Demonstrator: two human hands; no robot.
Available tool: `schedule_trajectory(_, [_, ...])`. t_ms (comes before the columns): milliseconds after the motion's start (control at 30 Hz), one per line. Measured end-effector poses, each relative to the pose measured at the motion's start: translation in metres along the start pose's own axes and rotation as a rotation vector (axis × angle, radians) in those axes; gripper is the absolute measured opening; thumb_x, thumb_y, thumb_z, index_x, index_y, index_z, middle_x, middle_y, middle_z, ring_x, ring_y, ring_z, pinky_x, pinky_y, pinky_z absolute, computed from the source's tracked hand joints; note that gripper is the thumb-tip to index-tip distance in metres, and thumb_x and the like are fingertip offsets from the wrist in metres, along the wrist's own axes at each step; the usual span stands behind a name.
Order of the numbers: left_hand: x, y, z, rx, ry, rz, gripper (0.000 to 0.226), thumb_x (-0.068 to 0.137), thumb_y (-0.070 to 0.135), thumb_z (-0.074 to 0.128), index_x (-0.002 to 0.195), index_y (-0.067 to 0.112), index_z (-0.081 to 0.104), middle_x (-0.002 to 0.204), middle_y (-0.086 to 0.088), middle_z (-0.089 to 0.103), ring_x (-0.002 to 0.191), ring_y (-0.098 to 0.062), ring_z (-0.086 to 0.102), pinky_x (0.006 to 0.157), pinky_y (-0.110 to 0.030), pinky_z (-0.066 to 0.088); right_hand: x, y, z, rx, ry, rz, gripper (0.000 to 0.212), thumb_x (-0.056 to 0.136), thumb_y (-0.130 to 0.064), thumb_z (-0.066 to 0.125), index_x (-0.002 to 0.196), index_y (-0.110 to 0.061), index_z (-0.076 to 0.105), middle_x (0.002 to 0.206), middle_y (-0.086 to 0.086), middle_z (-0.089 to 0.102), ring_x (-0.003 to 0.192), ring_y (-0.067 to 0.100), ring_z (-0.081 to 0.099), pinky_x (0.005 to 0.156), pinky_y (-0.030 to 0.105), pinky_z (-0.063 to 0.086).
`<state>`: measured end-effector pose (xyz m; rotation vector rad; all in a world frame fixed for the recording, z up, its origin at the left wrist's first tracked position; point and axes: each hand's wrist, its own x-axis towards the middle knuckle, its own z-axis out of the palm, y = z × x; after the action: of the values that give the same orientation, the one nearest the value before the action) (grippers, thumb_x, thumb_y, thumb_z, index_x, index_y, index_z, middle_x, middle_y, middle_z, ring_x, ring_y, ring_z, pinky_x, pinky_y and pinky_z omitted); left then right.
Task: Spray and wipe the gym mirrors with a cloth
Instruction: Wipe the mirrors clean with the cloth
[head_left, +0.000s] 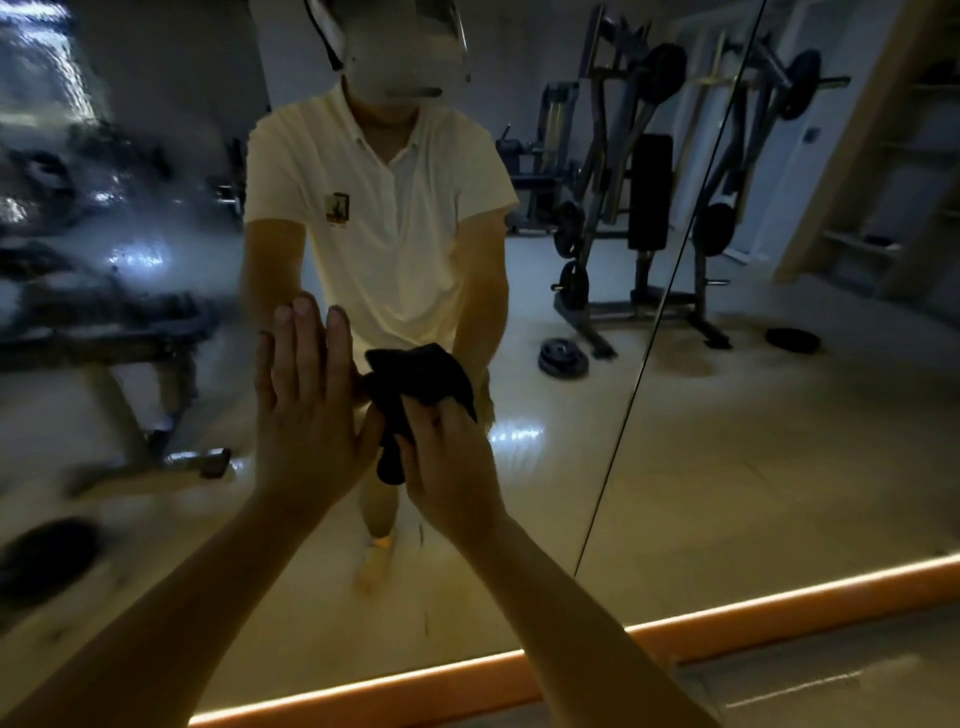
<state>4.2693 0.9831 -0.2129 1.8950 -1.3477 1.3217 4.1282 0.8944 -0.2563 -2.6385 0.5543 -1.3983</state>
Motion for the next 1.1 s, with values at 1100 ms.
schedule_trajectory(1100, [0.000, 0.012, -0.009, -0.067, -0.021, -0.070, 0.085, 0.105, 0.044, 0.057, 0.163, -0.005, 0.018, 0.169, -0.032, 0.012, 0.159, -0.046, 0.011, 0.130, -0.056, 0.009, -0.088, 0.085, -0.046, -0.103, 0.081, 0.698, 0.089, 0.097, -0.017, 0.064, 0.163, -0.006, 0.005, 0.144, 0.028, 0.039, 0.093, 0.040, 0.067, 0.071, 0.041, 0.060])
